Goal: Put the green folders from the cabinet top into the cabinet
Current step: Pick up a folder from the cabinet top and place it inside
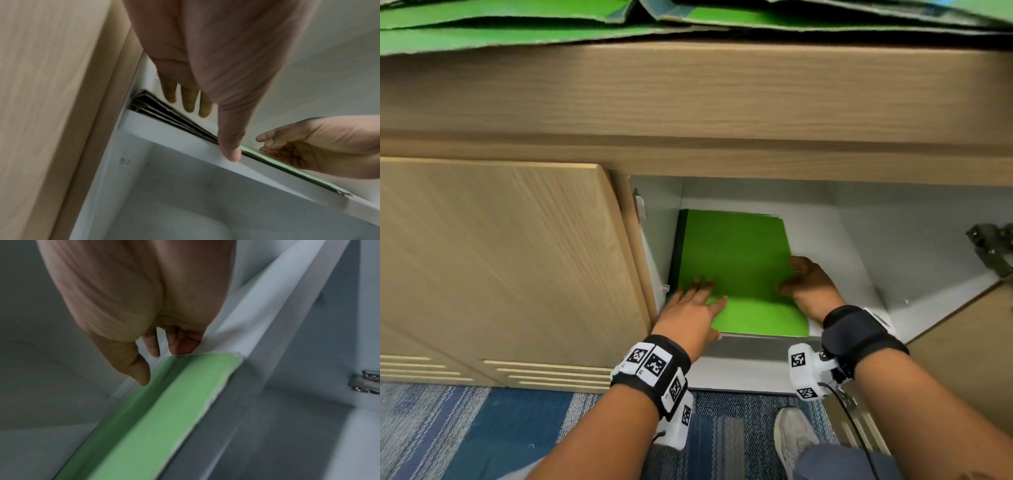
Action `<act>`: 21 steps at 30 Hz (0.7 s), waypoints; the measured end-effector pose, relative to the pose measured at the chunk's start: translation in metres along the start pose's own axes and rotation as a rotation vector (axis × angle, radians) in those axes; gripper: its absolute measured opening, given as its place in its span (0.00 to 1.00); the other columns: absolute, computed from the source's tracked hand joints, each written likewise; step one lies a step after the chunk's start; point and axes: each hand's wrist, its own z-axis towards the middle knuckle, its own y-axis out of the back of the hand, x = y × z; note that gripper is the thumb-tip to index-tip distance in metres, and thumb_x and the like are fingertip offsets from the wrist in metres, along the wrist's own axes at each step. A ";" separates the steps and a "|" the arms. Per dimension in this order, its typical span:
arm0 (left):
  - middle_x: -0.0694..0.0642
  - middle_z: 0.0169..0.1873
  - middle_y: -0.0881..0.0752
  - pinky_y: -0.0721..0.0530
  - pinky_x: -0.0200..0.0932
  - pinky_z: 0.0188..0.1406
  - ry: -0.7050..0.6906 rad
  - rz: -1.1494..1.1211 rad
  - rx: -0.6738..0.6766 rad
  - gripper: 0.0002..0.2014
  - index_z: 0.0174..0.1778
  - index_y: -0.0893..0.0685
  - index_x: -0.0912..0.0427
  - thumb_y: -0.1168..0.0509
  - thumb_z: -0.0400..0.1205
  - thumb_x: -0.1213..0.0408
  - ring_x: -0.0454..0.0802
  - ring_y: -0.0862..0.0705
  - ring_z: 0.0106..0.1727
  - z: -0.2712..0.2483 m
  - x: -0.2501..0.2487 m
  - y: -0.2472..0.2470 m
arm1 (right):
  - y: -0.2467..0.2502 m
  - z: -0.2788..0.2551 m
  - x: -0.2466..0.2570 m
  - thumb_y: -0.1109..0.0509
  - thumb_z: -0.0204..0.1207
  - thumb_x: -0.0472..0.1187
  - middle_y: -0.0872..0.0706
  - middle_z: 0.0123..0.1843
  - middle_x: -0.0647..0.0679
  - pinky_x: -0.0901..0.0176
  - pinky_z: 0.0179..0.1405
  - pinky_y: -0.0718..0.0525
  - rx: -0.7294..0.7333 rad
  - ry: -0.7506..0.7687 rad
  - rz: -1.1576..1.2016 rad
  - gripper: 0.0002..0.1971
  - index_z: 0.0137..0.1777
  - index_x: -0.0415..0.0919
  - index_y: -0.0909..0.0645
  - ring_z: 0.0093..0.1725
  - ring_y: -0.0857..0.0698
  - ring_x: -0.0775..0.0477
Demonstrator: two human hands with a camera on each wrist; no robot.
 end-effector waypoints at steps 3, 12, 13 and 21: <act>0.52 0.85 0.49 0.54 0.57 0.83 -0.017 0.017 -0.018 0.33 0.82 0.40 0.42 0.35 0.81 0.51 0.54 0.53 0.85 0.002 0.002 0.000 | -0.008 0.019 -0.022 0.25 0.45 0.55 0.13 0.59 0.44 0.41 0.60 0.16 -0.007 0.013 -0.001 0.37 0.61 0.53 0.23 0.58 0.14 0.38; 0.54 0.84 0.44 0.52 0.60 0.83 -0.021 0.013 0.082 0.29 0.82 0.40 0.44 0.39 0.85 0.53 0.57 0.49 0.85 0.004 0.001 -0.004 | 0.000 -0.016 0.020 0.23 0.69 0.37 0.19 0.70 0.42 0.50 0.68 0.22 0.048 0.044 -0.121 0.31 0.73 0.41 0.25 0.67 0.19 0.39; 0.54 0.84 0.44 0.52 0.60 0.83 -0.019 0.012 0.070 0.30 0.82 0.40 0.44 0.39 0.84 0.53 0.57 0.49 0.85 0.004 0.000 -0.006 | -0.002 -0.017 0.019 0.23 0.69 0.40 0.22 0.74 0.42 0.49 0.71 0.24 0.064 0.067 -0.214 0.34 0.76 0.41 0.27 0.71 0.22 0.39; 0.53 0.83 0.40 0.49 0.52 0.83 -0.038 -0.122 -0.036 0.36 0.83 0.43 0.43 0.36 0.80 0.45 0.53 0.44 0.84 -0.003 -0.002 0.005 | -0.001 -0.030 0.032 0.26 0.71 0.34 0.22 0.70 0.40 0.55 0.67 0.23 -0.053 0.201 -0.201 0.27 0.72 0.40 0.23 0.66 0.20 0.40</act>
